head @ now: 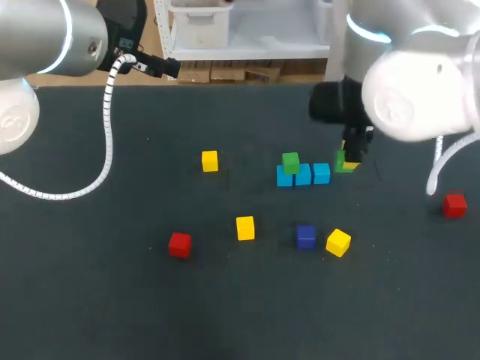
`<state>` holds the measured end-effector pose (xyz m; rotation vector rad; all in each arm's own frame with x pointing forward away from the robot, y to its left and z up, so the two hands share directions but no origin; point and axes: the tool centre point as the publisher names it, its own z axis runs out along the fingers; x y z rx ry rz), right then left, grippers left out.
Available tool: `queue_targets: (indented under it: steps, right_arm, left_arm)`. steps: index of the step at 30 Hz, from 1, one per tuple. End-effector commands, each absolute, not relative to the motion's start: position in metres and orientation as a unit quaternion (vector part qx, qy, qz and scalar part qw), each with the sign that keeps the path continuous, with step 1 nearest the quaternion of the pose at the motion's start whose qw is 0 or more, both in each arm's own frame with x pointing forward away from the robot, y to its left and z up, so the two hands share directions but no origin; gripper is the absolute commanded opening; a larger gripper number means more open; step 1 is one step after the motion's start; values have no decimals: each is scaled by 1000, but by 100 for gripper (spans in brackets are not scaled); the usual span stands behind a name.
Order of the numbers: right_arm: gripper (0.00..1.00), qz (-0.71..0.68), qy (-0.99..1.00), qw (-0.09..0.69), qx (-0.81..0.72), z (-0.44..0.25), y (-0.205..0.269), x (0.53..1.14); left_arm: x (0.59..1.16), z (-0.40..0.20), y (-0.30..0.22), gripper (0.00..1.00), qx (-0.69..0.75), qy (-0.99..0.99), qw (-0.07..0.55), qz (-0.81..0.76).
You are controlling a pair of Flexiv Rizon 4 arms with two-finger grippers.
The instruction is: Place the blue cubes, place green cubes on the blue cubes, place the yellow cubes on the green cubes, then place the red cubes on the yellow cubes, and place purple cube on the red cubes.
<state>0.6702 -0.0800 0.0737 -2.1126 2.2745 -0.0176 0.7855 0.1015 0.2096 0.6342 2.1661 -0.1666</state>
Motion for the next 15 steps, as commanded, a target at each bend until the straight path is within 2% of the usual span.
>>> queue_targets:
  steps: [1, 15]
  right_arm:
    - [0, -7, 716, 28, -698, 72, -75, 667]
    - [0, 19, 686, 11, -727, 67, -58, 678]
  left_arm:
    - [786, 210, 102, 100, 255, 866, 425, -68]
    - [786, 210, 102, 100, 255, 866, 425, -68]
